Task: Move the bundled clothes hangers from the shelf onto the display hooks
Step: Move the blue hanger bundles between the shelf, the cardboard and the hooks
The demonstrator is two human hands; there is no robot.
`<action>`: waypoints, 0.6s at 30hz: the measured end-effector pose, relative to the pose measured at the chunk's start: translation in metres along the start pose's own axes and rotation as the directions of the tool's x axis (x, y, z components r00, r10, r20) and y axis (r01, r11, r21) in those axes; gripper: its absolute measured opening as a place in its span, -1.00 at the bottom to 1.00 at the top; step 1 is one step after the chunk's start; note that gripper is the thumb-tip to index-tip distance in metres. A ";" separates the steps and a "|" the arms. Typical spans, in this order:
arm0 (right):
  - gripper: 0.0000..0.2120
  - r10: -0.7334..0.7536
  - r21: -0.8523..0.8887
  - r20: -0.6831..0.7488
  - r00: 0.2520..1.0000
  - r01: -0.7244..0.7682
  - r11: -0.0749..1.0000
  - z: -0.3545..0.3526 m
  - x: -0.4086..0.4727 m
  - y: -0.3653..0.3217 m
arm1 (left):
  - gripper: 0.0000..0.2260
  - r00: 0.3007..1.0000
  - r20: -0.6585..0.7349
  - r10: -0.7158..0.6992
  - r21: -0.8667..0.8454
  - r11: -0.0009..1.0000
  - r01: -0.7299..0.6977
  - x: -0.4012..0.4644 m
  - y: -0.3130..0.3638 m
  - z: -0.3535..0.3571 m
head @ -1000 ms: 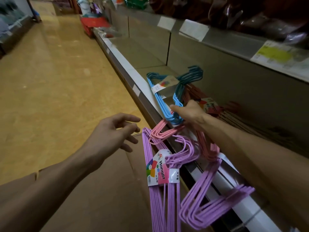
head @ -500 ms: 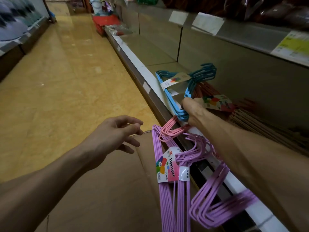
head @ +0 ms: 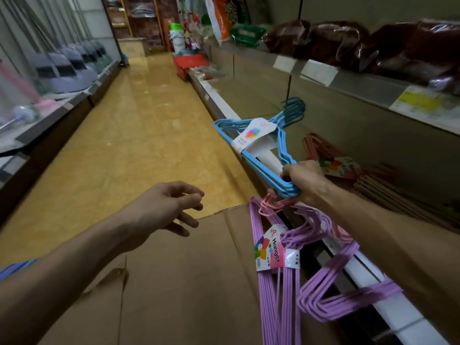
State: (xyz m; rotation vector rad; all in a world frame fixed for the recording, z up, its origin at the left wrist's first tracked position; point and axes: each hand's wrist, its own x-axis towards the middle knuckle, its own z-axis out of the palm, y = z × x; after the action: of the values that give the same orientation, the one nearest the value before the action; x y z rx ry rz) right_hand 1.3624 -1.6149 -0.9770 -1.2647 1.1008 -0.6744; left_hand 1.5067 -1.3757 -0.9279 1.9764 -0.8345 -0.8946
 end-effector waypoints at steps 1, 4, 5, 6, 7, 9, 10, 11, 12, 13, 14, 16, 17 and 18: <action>-0.94 -0.013 -0.030 0.021 1.000 0.014 0.999 0.004 -0.007 0.000 | -0.86 1.000 -0.014 -0.015 0.006 1.000 0.015 -0.005 0.001 -0.004; -0.94 -0.030 -0.094 0.131 0.991 0.042 0.995 0.022 -0.037 0.002 | -0.87 0.999 -0.039 -0.029 0.033 0.999 0.031 -0.017 0.004 -0.016; -0.94 -0.039 -0.116 0.169 0.985 0.060 0.991 0.029 -0.047 0.004 | -0.87 0.999 -0.047 -0.026 0.052 0.998 0.028 -0.020 0.006 -0.020; -0.93 -0.047 -0.140 0.202 0.978 0.077 0.987 0.036 -0.059 0.005 | -0.86 0.998 -0.059 -0.023 0.061 0.998 0.026 -0.024 0.006 -0.024; -0.90 -0.054 -0.159 0.226 0.973 0.092 0.983 0.042 -0.070 0.007 | -0.86 0.997 -0.073 -0.015 0.058 0.998 0.019 -0.027 0.006 -0.029; -0.87 -0.056 -0.184 0.283 0.958 0.111 0.977 0.056 -0.093 0.011 | -0.86 0.994 -0.109 0.024 0.040 0.999 -0.020 -0.033 0.004 -0.043; -0.87 -0.051 -0.197 0.313 0.948 0.117 0.973 0.062 -0.104 0.013 | -0.86 0.991 -0.125 0.044 0.038 0.999 -0.039 -0.036 0.002 -0.050; -0.87 -0.054 -0.203 0.331 0.942 0.127 0.971 0.069 -0.115 0.016 | -0.87 0.988 -0.143 0.059 0.039 0.998 -0.054 -0.038 -0.001 -0.059; -0.88 -0.054 -0.207 0.348 0.936 0.133 0.969 0.074 -0.125 0.018 | -0.88 0.984 -0.160 0.077 0.039 0.997 -0.071 -0.040 -0.004 -0.067; -0.89 -0.054 -0.210 0.358 0.932 0.137 0.968 0.079 -0.135 0.020 | -0.87 0.979 -0.183 0.094 0.033 0.995 -0.089 -0.041 -0.008 -0.076; -0.91 -0.051 -0.217 0.367 0.929 0.139 0.966 0.085 -0.145 0.022 | -0.85 0.971 -0.214 0.111 0.022 0.994 -0.109 -0.042 -0.013 -0.085; -0.91 -0.052 -0.237 0.380 0.923 0.151 0.960 0.095 -0.163 0.026 | -0.73 0.947 -0.289 0.144 0.022 0.989 -0.144 -0.042 -0.024 -0.101; -0.91 -0.053 -0.249 0.389 0.920 0.160 0.955 0.100 -0.173 0.028 | -0.66 0.933 -0.324 0.156 0.030 0.988 -0.154 -0.042 -0.031 -0.108; -0.90 -0.053 -0.259 0.396 0.917 0.167 0.951 0.105 -0.182 0.029 | -0.59 0.920 -0.353 0.167 0.031 0.985 -0.168 -0.043 -0.037 -0.114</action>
State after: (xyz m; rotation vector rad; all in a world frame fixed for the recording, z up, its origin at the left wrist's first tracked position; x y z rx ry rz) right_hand 1.3861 -1.4043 -0.9626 -1.6417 0.8203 -0.3290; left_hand 1.5849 -1.2796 -0.8977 1.9530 -0.7759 -0.4184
